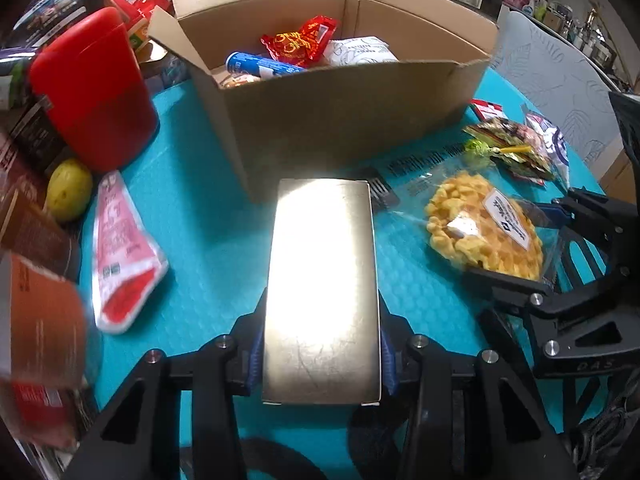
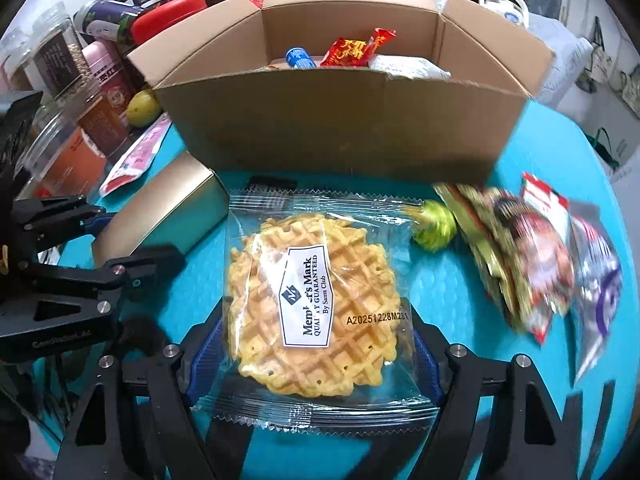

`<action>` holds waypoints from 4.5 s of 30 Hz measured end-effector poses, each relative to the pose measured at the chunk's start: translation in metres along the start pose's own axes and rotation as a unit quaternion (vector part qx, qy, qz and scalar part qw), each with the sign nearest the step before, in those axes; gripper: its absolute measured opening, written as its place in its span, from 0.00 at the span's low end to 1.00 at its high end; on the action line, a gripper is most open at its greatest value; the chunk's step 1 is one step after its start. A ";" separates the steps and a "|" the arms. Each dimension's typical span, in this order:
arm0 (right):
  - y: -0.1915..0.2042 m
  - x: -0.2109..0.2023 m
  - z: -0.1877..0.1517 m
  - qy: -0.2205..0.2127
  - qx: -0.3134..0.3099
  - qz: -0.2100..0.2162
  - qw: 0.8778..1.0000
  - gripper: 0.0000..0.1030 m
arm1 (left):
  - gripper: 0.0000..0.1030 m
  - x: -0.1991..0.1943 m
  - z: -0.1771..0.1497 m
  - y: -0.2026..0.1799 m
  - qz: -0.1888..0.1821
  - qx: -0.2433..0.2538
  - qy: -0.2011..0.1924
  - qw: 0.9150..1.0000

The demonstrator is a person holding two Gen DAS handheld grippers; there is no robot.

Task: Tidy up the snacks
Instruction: 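Grasp the gold rectangular box with the left gripper while the right gripper grasps the waffle packet, then lift the gold box and waffle packet and carry them over the box, then lower the gold box and waffle into the box and open both grippers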

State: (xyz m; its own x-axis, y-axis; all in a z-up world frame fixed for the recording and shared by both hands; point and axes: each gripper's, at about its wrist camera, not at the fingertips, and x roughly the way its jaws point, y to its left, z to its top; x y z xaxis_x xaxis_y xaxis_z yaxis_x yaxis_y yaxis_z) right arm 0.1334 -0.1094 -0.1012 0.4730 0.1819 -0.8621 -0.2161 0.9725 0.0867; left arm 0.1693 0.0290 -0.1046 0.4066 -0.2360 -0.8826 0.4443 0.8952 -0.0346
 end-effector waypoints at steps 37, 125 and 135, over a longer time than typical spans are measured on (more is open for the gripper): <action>0.012 -0.041 -0.082 -0.013 0.006 -0.037 0.999 0.76 | 0.42 -0.043 -0.063 -0.060 -0.021 0.015 -0.020 0.999; -0.079 0.019 0.225 -0.118 -0.025 0.004 0.993 0.76 | 0.42 0.028 0.223 0.044 0.095 -0.065 -0.092 0.989; -0.088 0.028 0.225 -0.095 0.001 0.013 0.995 0.77 | 0.42 0.051 0.220 0.049 0.102 -0.072 -0.046 0.991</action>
State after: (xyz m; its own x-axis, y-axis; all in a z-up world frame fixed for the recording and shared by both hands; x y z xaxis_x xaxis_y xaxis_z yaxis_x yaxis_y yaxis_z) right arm 0.3579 -0.1568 -0.0201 0.6200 0.2319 -0.7496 -0.2295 0.9671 0.1094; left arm 0.3872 -0.0227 -0.0485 0.5500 -0.0728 -0.8320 0.2300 0.9709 0.0672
